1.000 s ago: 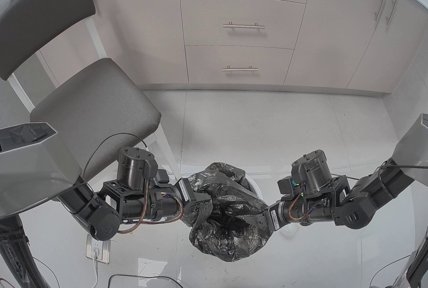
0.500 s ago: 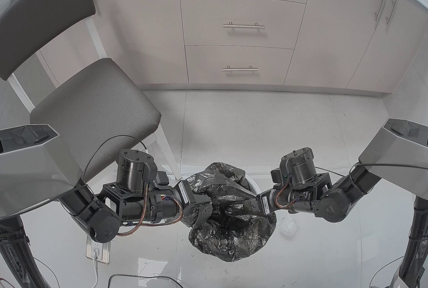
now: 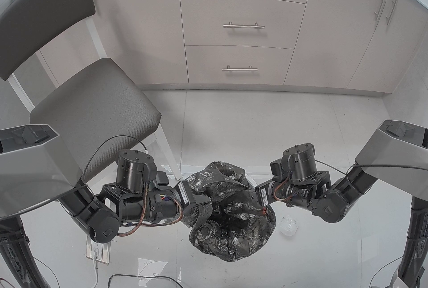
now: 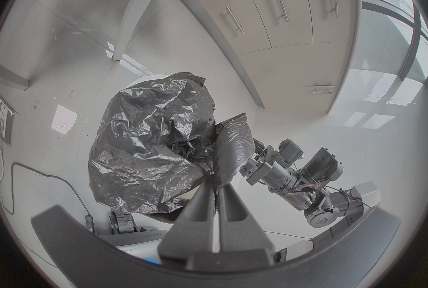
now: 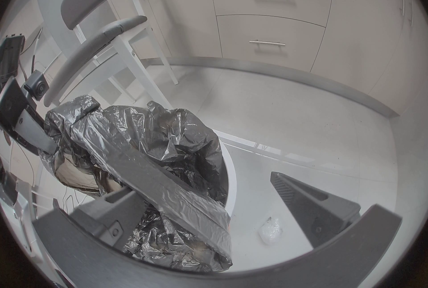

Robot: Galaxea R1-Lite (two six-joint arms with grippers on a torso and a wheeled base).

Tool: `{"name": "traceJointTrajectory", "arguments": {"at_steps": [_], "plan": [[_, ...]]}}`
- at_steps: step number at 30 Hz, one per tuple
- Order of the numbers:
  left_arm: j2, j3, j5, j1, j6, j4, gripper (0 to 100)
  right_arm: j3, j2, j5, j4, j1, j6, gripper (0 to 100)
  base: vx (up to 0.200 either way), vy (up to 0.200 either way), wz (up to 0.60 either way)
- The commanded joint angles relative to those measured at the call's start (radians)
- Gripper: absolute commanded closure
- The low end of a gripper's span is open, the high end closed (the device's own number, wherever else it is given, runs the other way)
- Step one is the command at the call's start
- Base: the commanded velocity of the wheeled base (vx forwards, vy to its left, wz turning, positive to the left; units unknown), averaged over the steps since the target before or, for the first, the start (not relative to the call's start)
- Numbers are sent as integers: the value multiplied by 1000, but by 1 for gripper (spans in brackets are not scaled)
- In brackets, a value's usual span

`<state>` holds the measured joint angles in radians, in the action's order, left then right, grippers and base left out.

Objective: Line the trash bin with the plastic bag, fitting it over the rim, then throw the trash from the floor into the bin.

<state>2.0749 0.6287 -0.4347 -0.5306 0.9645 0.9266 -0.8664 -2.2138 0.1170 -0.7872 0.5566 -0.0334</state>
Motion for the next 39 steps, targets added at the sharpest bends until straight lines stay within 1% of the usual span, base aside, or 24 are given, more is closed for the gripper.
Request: {"name": "traceJointTrajectory", "arguments": {"at_steps": [1, 3, 5, 6, 7, 11, 12, 13, 14, 17, 21, 22, 23, 24, 25, 26, 32, 39], "plan": [[-4, 0, 1, 0, -4, 0, 100, -3, -20, 1, -4, 0, -3, 100, 0, 0, 0], [-6, 0, 1, 0, -30, 0, 100, -5, -37, 0, -33, 0, 0, 100, 0, 0, 0], [-4, -4, 1, 1, -76, 0, 100, -6, -61, 0, -76, 0, 1, 100, 0, 0, 0], [-4, -4, 1, 1, -76, 0, 100, -6, -61, 0, -76, 0, 1, 100, 0, 0, 0], [-1, -12, 7, 8, -156, -2, 100, -10, -84, 1, -115, 0, 3, 100, 0, 0, 0], [10, -18, 73, 34, -309, 0, 100, -28, -102, 0, -125, 2, 3, 100, 0, 0, 0], [17, -17, 85, 40, -334, 0, 100, -34, -106, 0, -127, 2, 3, 100, 0, 0, 0], [17, -17, 85, 40, -334, 0, 100, -34, -106, 0, -127, 2, 3, 100, 0, 0, 0], [28, -17, 90, 58, -371, 9, 100, -48, -110, 0, -127, 2, 3, 100, 0, 0, 0], [50, -11, 90, 72, -408, 18, 100, -63, -113, 0, -127, 2, 1, 100, 0, 0, 0], [77, -4, 99, 93, -590, 18, 100, -72, -112, -2, -129, 0, 1, 100, 0, 0, 0], [83, 0, 106, 97, -621, 18, 100, -77, -112, -2, -129, 0, 0, 100, 0, 0, 0], [83, 0, 106, 97, -621, 18, 100, -77, -112, -2, -129, 0, 0, 100, 0, 0, 0], [94, 19, 132, 100, -656, 18, 100, -89, -115, -2, -129, 0, -3, 100, 0, 0, 0], [105, 37, 149, 103, -671, 17, 100, -100, -121, -4, -130, -1, -5, 100, 0, 0, 0], [106, 40, 151, 104, -675, 15, 100, -103, -122, -4, -130, -1, -6, 100, 0, 0, 0], [179, 108, 152, 139, -759, 5, 100, -158, -156, -5, -155, -9, -6, 100, 0, 0, 0], [240, 161, 152, 161, -803, 1, 100, -207, -213, -8, -155, -21, -6, 100, 0, 0, 0]]}}
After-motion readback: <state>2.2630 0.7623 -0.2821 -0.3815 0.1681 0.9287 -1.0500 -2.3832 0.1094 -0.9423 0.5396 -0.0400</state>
